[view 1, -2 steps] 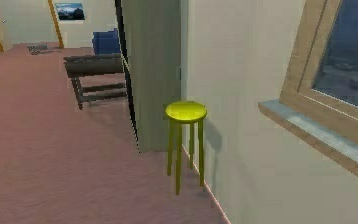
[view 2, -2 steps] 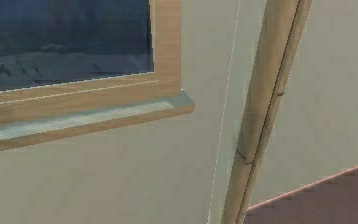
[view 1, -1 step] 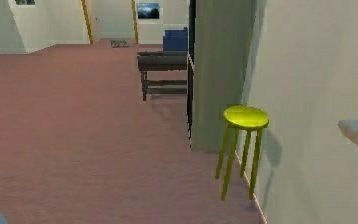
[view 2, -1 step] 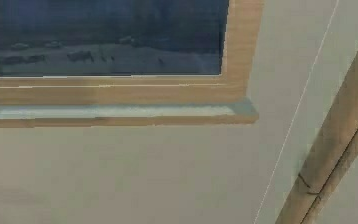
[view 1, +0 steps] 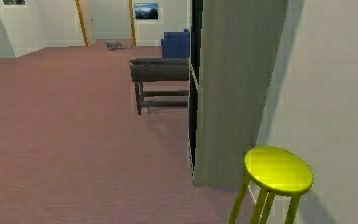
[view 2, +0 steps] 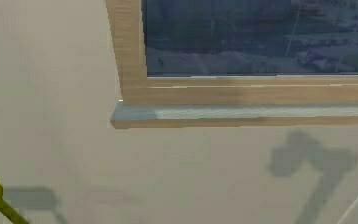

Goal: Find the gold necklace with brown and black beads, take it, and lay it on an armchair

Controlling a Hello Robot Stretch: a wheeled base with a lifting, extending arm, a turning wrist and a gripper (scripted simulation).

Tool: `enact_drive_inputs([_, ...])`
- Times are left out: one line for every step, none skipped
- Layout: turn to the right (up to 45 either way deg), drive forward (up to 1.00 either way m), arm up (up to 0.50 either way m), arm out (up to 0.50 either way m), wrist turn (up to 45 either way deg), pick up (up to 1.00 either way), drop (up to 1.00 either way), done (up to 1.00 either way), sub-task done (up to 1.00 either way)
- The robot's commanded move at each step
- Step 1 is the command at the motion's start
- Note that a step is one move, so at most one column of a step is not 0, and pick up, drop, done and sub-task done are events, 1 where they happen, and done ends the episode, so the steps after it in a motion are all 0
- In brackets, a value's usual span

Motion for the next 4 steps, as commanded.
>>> enact_drive_inputs([-21.0,0.0,0.0,0.0,0.0,0.0,0.0,0.0,0.0])
enact_drive_inputs([0.0,1.0,0.0,0.0,0.0,0.0,0.0,0.0,0.0])
enact_drive_inputs([0.0,1.0,0.0,0.0,0.0,0.0,0.0,0.0,0.0])
enact_drive_inputs([0.0,1.0,0.0,0.0,0.0,0.0,0.0,0.0,0.0])
